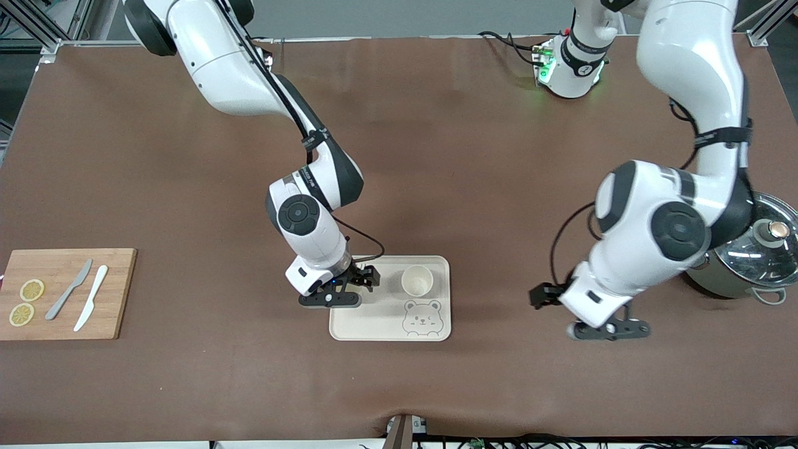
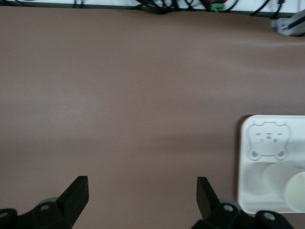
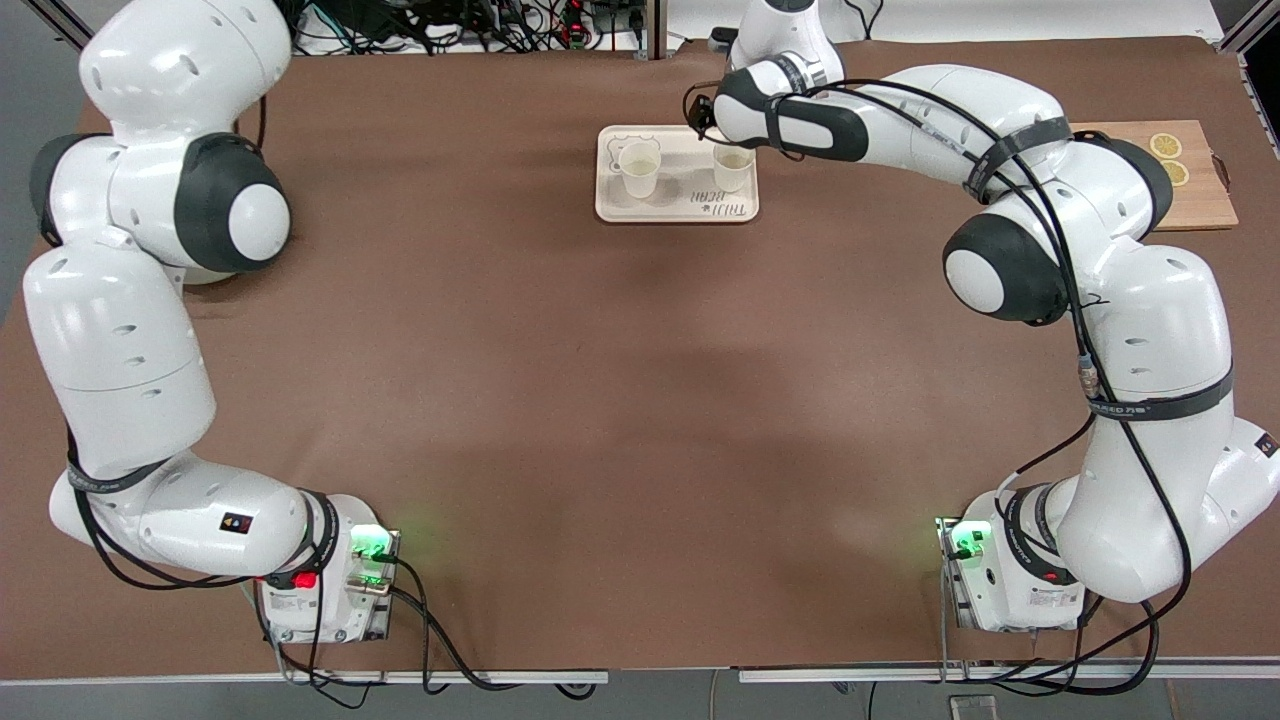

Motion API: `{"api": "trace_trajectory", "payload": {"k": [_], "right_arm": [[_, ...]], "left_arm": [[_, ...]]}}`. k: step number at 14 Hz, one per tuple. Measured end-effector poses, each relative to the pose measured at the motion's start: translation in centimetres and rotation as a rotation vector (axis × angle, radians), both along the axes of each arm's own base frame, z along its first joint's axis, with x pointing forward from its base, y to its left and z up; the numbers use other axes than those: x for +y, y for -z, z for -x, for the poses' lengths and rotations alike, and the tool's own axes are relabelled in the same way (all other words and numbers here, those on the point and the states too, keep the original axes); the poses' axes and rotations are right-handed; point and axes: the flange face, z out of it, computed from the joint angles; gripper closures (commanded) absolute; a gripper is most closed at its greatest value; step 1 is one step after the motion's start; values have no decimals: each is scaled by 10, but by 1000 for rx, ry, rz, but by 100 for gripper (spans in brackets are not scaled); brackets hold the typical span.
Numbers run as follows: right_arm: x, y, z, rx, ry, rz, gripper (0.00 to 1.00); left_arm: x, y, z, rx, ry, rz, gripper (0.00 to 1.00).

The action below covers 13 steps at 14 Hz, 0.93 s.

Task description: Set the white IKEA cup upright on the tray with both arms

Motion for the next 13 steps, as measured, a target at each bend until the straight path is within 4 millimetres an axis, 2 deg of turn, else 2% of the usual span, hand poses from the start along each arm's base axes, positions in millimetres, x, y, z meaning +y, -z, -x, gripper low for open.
{"api": "trace_trajectory", "payload": {"k": [2, 4, 6, 9, 13], "right_arm": [[-8, -8, -7, -6, 13, 0, 0], [-24, -14, -17, 10, 36, 11, 0], [-51, -28, -33, 37, 59, 25, 0], [-96, -48, -51, 65, 33, 50, 0], [-126, -76, -59, 62, 50, 50, 0]], "left_arm": [[32, 8, -3, 28, 11, -9, 0], [36, 15, -1, 54, 33, -16, 0], [37, 5, 3, 61, 61, -20, 0], [53, -45, 16, 37, 70, -24, 0], [75, -111, 54, 1, 58, -35, 0]]}}
